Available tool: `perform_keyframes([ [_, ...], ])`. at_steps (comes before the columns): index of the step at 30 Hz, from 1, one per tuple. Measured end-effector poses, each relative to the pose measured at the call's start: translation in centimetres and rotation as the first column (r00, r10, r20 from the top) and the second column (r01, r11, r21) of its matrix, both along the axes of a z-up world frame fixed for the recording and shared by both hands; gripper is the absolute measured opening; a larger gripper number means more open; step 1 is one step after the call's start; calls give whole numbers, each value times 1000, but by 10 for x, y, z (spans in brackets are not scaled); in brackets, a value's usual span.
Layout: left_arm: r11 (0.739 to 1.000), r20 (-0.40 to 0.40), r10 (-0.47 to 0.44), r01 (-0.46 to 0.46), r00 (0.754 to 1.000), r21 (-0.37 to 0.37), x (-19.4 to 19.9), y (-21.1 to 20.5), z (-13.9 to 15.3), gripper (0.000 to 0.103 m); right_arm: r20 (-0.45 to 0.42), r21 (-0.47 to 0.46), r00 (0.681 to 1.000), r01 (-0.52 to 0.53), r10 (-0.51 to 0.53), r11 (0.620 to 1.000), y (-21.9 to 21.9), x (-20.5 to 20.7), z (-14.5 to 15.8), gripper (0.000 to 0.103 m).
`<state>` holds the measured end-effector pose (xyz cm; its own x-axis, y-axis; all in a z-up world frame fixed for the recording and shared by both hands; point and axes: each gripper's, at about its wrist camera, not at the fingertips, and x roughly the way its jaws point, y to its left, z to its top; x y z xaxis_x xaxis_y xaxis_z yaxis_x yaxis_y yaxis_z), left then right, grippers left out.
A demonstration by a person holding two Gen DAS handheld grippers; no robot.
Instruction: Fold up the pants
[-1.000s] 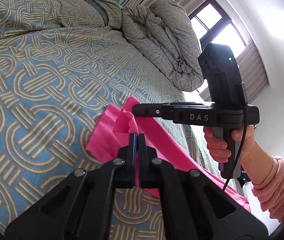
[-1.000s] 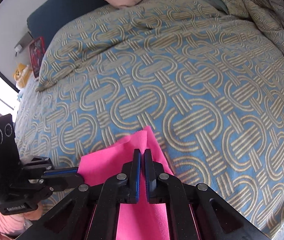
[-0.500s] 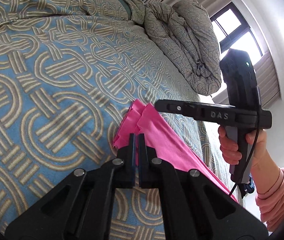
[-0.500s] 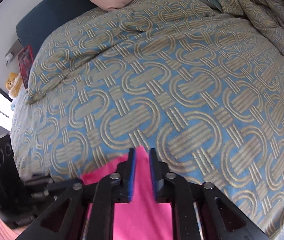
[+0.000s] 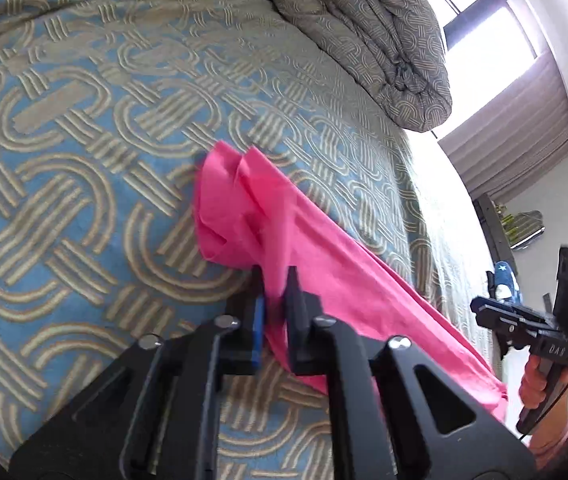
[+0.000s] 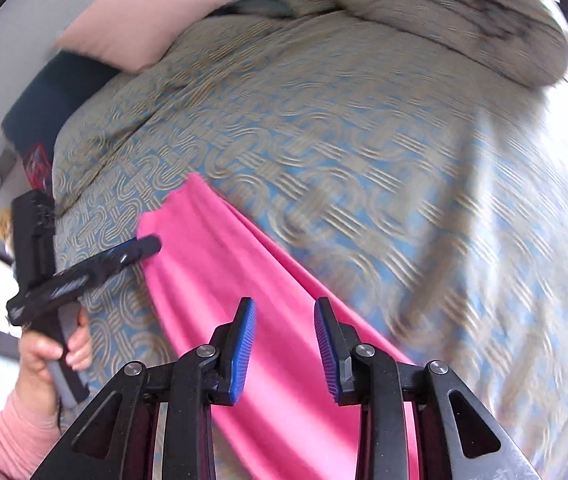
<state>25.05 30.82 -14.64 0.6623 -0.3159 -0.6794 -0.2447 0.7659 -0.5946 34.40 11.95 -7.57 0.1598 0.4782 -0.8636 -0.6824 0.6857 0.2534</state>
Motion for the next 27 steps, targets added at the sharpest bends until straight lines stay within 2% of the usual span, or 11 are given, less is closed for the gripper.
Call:
perform_keyframes([
  [2, 1000, 16, 16, -16, 1000, 21, -3, -4, 5, 10, 11, -5, 995, 97, -97, 995, -46, -8, 7, 43],
  [4, 999, 33, 26, -27, 999, 43, -7, -9, 15, 10, 34, -37, 985, 171, -170, 985, -90, -20, 10, 43],
  [8, 995, 54, 36, -41, 998, 95, -9, -15, 40, 10, 90, -152, 964, 261, -250, 953, -163, -47, 1, 43],
  [11, 994, 74, 33, -41, 997, 101, -10, -19, 58, 10, 97, -192, 940, 340, -327, 921, -209, -58, -9, 43],
  [15, 985, 97, -8, -9, 995, 173, -3, -43, 82, 10, 26, -117, 892, 450, -451, 885, -259, -70, -17, 43],
  [19, 969, 131, -117, 84, 985, 232, 3, -90, 107, 10, -15, -54, 878, 477, -479, 877, -281, -85, -24, 43],
  [22, 938, 144, -247, 199, 958, 284, 6, -145, 121, 10, -41, -4, 870, 492, -492, 870, -296, -95, -29, 43],
  [25, 884, 140, -395, 334, 908, 327, 4, -210, 125, 10, -67, 51, 859, 511, -507, 858, -308, -106, -30, 44],
  [27, 851, 132, -472, 412, 871, 326, 0, -250, 120, 10, -80, 87, 851, 525, -519, 847, -317, -114, -30, 44],
])
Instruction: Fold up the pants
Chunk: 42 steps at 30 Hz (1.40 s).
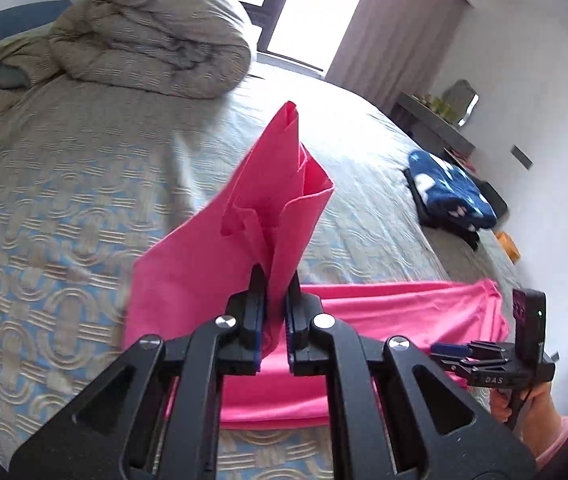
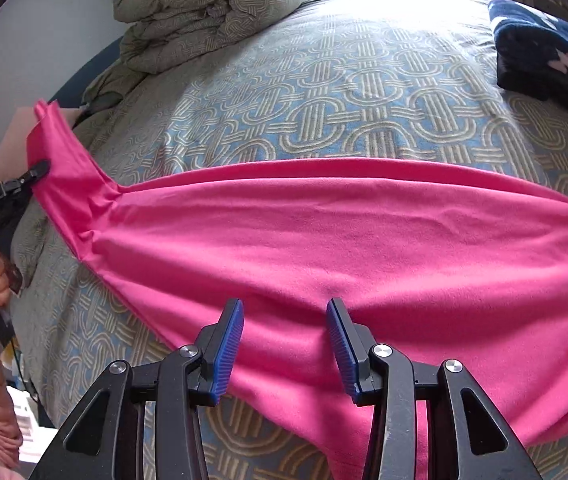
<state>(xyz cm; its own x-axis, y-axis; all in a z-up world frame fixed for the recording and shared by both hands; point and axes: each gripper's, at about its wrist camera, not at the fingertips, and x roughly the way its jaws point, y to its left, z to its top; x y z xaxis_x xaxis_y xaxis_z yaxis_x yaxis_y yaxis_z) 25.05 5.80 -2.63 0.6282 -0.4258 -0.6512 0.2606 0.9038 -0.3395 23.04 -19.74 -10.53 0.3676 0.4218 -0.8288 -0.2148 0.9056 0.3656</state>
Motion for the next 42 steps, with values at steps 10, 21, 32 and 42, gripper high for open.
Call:
perform_keyframes([
  [10, 975, -239, -215, 220, 947, -6, -21, -135, -87, 21, -18, 167, 997, 71, -69, 983, -31, -12, -5, 51],
  [21, 986, -122, -151, 158, 981, 48, -58, -76, -46, 57, -24, 242, 1000, 21, -15, 970, -18, 1, -4, 53],
  [32, 981, -182, 165, -142, 969, 129, -70, 46, -79, 62, -162, 317, 987, 33, 20, 948, 7, 19, -19, 60],
  [42, 964, -144, 74, -34, 987, 262, -59, 15, -101, 66, -248, 304, 965, 164, -88, 939, 13, 34, -28, 60],
])
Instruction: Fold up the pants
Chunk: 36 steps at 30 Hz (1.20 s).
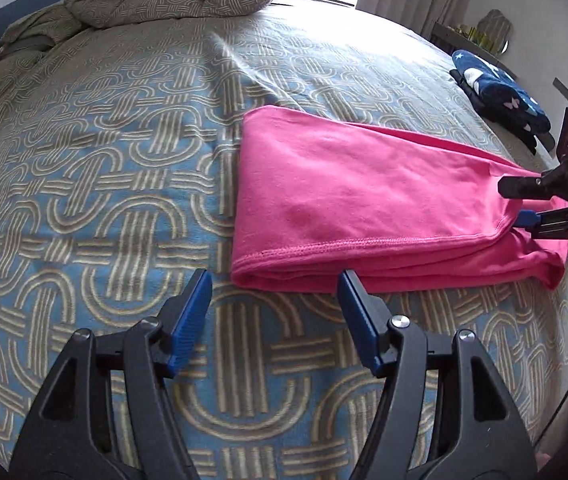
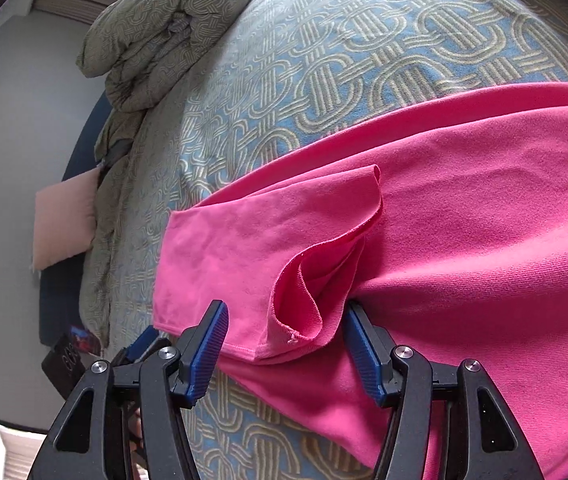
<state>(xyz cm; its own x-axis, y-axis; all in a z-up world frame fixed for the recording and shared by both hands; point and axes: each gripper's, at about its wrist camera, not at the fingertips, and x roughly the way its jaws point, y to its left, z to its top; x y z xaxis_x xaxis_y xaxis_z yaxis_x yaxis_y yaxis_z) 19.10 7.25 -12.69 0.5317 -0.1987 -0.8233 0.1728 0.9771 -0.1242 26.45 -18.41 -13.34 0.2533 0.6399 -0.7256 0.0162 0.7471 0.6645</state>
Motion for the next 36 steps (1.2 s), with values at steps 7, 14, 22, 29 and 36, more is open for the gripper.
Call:
perform_keyframes([
  [7, 997, -6, 39, -40, 999, -64, 8, 6, -1, 66, -19, -107, 999, 48, -50, 993, 5, 9, 4, 10],
  [14, 999, 20, 10, -9, 1000, -37, 4, 0, 5, 67, 181, 28, 983, 31, -35, 999, 33, 19, 78, 7],
  [22, 997, 10, 31, -30, 999, -68, 9, -3, 3, 71, 333, 90, 943, -44, 12, 995, 65, 16, 141, 7],
  [29, 964, -10, 255, -255, 967, -81, 24, 36, -3, 66, 367, 63, 930, -56, 29, 996, 64, 1, 145, 7],
  [36, 967, 24, 253, -252, 967, -33, 12, 52, -5, 67, 281, -89, 958, 79, -51, 993, 20, -13, 83, 7],
])
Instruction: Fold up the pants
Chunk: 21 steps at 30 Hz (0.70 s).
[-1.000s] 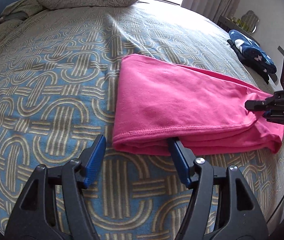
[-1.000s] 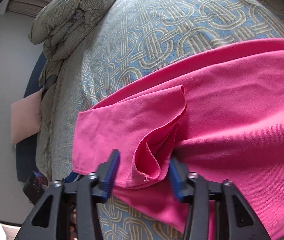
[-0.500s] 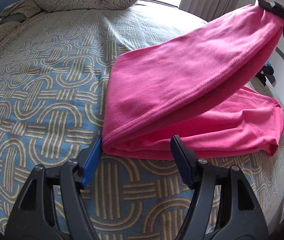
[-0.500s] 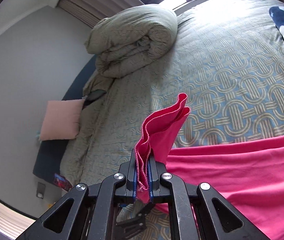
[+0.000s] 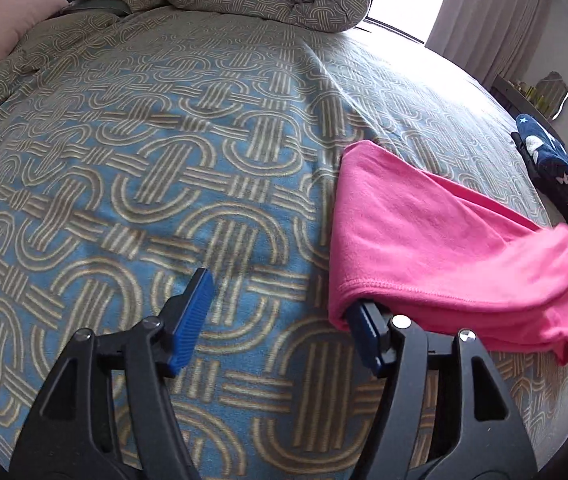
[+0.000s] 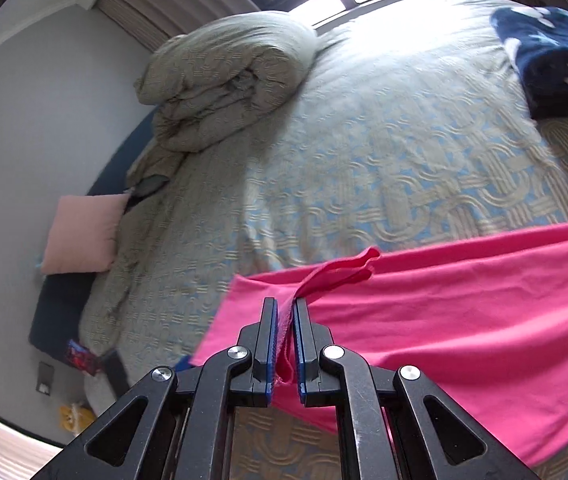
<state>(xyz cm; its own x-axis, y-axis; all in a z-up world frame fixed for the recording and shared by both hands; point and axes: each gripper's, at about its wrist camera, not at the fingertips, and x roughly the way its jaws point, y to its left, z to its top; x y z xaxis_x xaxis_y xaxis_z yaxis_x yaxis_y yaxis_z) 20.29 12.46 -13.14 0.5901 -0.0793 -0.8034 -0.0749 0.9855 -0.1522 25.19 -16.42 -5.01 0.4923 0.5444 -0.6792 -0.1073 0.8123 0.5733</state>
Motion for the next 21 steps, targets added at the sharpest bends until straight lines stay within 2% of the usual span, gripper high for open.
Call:
perform_keyframes([
  [4, 997, 7, -10, 9, 1000, 71, -5, -12, -1, 67, -111, -28, 989, 94, -96, 995, -36, -10, -47, 7],
  [7, 998, 3, -9, 9, 1000, 70, -1, -11, -1, 67, -184, -25, 974, 126, -129, 992, -58, -17, -69, 9],
  [10, 998, 1, -10, 10, 1000, 65, -3, -8, -1, 67, -243, 40, 965, 107, -94, 993, -67, -18, -84, 14],
  [12, 998, -1, -8, 8, 1000, 66, -3, -8, -1, 67, -269, 111, 961, 101, -68, 989, -68, -17, -90, 35],
  [14, 998, -2, -7, 7, 1000, 68, -4, -9, 0, 67, -260, 156, 964, 92, -49, 983, -64, -15, -91, 46],
  [17, 998, -5, -6, 6, 1000, 64, -5, -9, -1, 67, -251, 161, 968, 37, 5, 986, -47, -12, -90, 48],
  [21, 998, -3, -7, 7, 1000, 57, -4, -8, -2, 67, -271, 216, 959, -20, 79, 976, -27, -5, -101, 50],
])
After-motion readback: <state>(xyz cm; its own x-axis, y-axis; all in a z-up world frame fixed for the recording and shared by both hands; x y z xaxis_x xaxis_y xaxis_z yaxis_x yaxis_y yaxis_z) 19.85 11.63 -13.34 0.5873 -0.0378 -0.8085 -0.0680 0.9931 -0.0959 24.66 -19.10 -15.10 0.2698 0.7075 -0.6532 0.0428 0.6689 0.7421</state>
